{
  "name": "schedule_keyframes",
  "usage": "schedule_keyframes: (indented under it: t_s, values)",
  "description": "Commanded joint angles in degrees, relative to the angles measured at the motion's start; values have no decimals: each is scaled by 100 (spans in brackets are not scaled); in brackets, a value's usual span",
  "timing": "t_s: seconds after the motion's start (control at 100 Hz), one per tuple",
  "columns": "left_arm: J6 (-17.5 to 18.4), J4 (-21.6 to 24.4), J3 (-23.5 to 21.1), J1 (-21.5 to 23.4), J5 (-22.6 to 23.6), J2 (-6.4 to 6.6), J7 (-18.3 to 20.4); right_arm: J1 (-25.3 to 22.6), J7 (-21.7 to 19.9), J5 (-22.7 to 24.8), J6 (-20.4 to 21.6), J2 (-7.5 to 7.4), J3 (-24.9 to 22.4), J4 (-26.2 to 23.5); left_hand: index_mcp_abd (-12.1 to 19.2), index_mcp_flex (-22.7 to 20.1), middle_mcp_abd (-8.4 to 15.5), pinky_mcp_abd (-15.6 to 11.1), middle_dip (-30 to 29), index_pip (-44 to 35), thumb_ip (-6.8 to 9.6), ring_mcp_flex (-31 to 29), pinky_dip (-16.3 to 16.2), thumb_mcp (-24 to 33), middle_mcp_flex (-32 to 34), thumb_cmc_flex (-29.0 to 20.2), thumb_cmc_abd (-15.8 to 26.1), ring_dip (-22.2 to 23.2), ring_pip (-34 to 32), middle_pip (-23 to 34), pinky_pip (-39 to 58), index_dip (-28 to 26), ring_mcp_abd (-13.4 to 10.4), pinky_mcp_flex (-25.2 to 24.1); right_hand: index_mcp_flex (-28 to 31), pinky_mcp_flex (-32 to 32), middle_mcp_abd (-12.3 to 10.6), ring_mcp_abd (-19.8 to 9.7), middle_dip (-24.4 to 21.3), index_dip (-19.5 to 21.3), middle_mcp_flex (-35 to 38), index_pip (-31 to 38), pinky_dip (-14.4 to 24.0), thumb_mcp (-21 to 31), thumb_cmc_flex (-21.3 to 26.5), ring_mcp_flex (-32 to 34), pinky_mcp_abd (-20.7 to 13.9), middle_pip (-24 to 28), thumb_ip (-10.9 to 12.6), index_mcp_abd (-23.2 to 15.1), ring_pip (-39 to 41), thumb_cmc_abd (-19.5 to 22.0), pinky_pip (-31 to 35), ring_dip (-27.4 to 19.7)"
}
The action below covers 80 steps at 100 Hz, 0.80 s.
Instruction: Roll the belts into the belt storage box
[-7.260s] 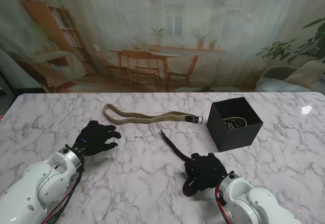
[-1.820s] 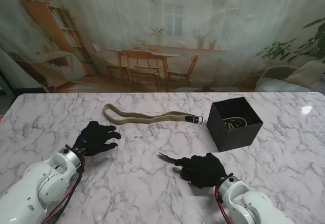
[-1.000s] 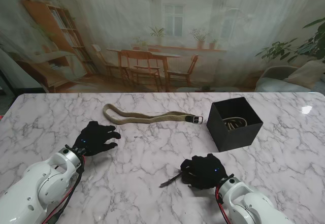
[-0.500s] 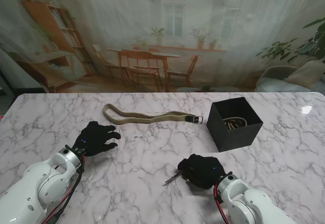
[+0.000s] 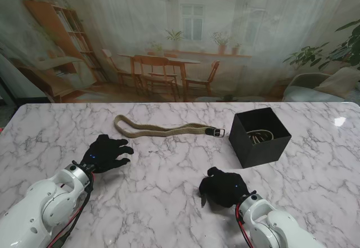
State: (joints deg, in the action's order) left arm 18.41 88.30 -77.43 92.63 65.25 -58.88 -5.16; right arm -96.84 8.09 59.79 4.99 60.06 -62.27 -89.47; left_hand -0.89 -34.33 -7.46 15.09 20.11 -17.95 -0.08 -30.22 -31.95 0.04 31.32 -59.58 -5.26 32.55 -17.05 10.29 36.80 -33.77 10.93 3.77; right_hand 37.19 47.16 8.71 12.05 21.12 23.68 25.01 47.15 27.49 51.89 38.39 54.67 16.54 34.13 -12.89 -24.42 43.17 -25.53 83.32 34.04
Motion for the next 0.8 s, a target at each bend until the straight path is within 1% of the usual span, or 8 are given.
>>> schedule_keyframes:
  t_s: [0.0,0.06,0.18,0.28,0.38,0.49,0.65,0.79]
  values:
    - [2,6,8,2,-5,-8,91,25,-4,16,54,12,16,80,-7,34,-37,162,-13,67,-87,107,-61,-40,-205,-136,193,-26,148,-57,-170,-49,37,-112,392,23,78,-917,-65,-149,-247,1091,-101,201,634,-334,-731,109,-50,630,-374,-135,-180,-298]
    - [2,5,9,-1,0,-7,93,56,43,49,159,5,19,130,-14,34,-41,169,-13,64,-84,111,-61,-32,-208,-157,197,-27,149,-57,-171,-49,39,-112,418,-146,65,-931,-90,-236,-300,1352,-125,156,-82,-456,-911,147,-76,1241,-547,-287,-449,-390]
    - [0,0,15,-9,0,-6,98,79,73,18,313,5,6,172,-15,35,-31,165,-12,57,-87,107,-61,-39,-207,-180,190,-26,147,-52,-168,-50,31,-107,624,-513,4,-823,-141,-221,-357,1367,-125,-159,-1120,-700,-807,168,-36,1594,-817,7,-783,-527]
    - [-8,3,15,-8,3,-6,103,65,58,-45,363,13,-17,155,-22,33,-37,162,-13,51,-85,109,-61,-37,-210,-202,184,-26,146,-50,-167,-49,31,-106,894,-688,-31,-668,-171,558,-349,708,-43,-669,-1868,-750,-674,123,409,1796,-1052,759,-915,-662]
    - [-8,-4,20,-16,4,-6,95,59,19,-109,377,18,-25,144,-36,37,-43,162,-13,49,-82,107,-60,-35,-215,-219,184,-26,144,-47,-165,-45,37,-108,794,-905,-87,-536,-154,1069,-378,477,-33,-1224,-2033,-860,-505,63,700,1810,-1236,1395,-994,-737]
    - [-11,-8,26,-21,11,-5,93,50,-34,-212,361,30,-22,132,-37,38,-36,165,-13,44,-82,108,-58,-38,-216,-226,180,-26,143,-43,-164,-42,33,-107,811,-1145,-92,-415,-144,1275,-383,356,-33,-1907,-2130,-979,-344,28,711,1870,-1376,1887,-1075,-799]
    - [-13,-10,26,-18,14,-5,87,52,-11,62,257,-9,52,109,-40,50,-40,161,-16,48,-84,111,-54,-46,-225,-213,193,-28,144,-43,-165,-33,37,-115,94,-1305,-60,-431,76,1962,-300,931,-23,-1226,-2445,-943,-18,180,755,1448,-1403,280,-1115,-805]
    - [-13,-15,31,-21,11,-5,86,20,-96,405,59,-62,131,-3,-44,51,-40,168,-17,48,-85,121,-53,-49,-225,-199,200,-29,148,-42,-165,-30,36,-118,-878,-1663,-23,-462,318,2475,-339,1419,188,-1053,-2098,-1020,560,172,747,989,-1483,-496,-1157,-786]
